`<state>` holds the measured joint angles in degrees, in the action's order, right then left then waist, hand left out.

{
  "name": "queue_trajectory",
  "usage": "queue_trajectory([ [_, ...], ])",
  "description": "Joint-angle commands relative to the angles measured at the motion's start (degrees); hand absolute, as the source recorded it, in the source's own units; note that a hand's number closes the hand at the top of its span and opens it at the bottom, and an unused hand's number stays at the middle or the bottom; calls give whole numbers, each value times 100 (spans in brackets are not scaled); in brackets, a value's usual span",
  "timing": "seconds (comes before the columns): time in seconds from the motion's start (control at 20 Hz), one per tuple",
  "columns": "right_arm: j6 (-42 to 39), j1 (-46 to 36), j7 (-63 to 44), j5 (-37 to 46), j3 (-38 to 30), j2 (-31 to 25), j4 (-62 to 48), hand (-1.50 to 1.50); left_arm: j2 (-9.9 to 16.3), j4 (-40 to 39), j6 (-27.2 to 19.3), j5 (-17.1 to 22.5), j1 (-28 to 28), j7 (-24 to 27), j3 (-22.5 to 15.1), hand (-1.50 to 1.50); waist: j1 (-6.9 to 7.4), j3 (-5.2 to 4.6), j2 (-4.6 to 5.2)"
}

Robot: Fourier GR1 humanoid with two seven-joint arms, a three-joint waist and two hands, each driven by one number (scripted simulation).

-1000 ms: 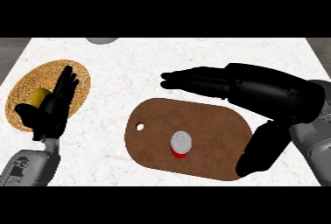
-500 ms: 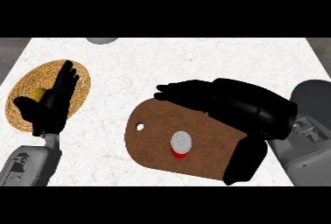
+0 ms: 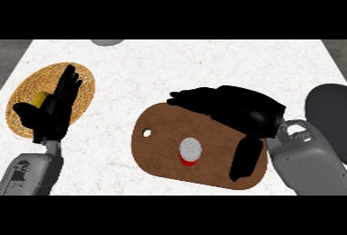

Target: Pick the can from the cutting board and place it in the pan

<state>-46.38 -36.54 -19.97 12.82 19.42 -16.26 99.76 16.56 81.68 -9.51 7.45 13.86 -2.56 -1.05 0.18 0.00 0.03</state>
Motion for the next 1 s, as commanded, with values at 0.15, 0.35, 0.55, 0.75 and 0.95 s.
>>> queue_trajectory([
  [0.15,-392,-40,508,487,126,207,-534,-150,-96,485,-8,-151,31,-475,-3,0,18,1,-5],
  [0.35,-164,145,779,1181,473,466,-578,-150,52,342,336,-50,-94,-259,282,0,17,0,-2],
  [0.55,-237,355,1031,1550,450,388,-512,-150,-111,-140,357,-217,19,91,355,0,-5,0,2],
  [0.75,-192,142,584,2064,876,568,-546,-150,-87,397,330,-182,-169,-280,312,0,17,0,-8],
  [0.95,-306,240,958,2432,887,494,-621,-150,-375,381,200,-377,-253,-121,228,0,6,0,-4],
])
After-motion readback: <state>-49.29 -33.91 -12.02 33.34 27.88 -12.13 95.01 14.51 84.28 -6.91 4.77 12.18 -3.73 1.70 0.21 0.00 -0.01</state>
